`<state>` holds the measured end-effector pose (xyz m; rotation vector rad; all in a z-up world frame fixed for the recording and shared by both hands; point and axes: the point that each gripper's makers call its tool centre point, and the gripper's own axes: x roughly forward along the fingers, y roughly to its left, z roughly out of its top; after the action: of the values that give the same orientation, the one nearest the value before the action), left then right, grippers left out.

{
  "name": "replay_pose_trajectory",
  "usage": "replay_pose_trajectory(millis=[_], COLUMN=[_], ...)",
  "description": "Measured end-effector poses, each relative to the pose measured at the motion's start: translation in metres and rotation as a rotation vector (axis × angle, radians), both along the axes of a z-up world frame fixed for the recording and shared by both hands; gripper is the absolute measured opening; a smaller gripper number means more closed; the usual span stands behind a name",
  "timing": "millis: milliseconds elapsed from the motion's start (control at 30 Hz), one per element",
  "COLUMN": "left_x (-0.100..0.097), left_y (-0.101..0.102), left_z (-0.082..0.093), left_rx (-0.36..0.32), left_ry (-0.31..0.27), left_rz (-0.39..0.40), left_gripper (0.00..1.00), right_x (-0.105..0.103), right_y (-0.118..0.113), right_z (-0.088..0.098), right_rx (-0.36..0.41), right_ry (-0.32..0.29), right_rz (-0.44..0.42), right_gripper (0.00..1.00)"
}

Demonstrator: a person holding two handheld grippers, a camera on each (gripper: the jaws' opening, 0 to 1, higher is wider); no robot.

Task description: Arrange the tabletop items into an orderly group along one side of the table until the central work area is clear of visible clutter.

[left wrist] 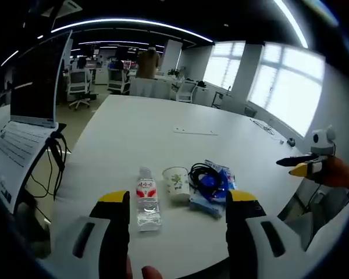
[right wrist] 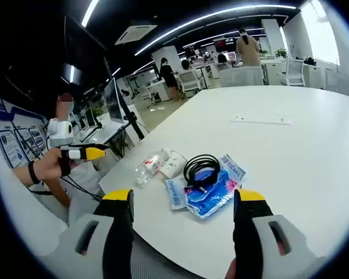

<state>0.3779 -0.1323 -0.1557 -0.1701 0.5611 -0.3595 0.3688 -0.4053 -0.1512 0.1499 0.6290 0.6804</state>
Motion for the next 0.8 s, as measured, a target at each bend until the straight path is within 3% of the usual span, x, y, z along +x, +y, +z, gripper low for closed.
replay_pose_trajectory(millis=[800], left_x=[-0.0023], left_y=[0.0048], left_z=[-0.0036], left_rx=[0.003], left_ry=[0.009], left_rz=[0.011], left_gripper=[0.66], right_x=[-0.0049], right_y=[-0.0003], right_z=[-0.0037], right_rx=[0.005], right_ry=[0.014], right_rz=[-0.003], right_gripper=[0.69])
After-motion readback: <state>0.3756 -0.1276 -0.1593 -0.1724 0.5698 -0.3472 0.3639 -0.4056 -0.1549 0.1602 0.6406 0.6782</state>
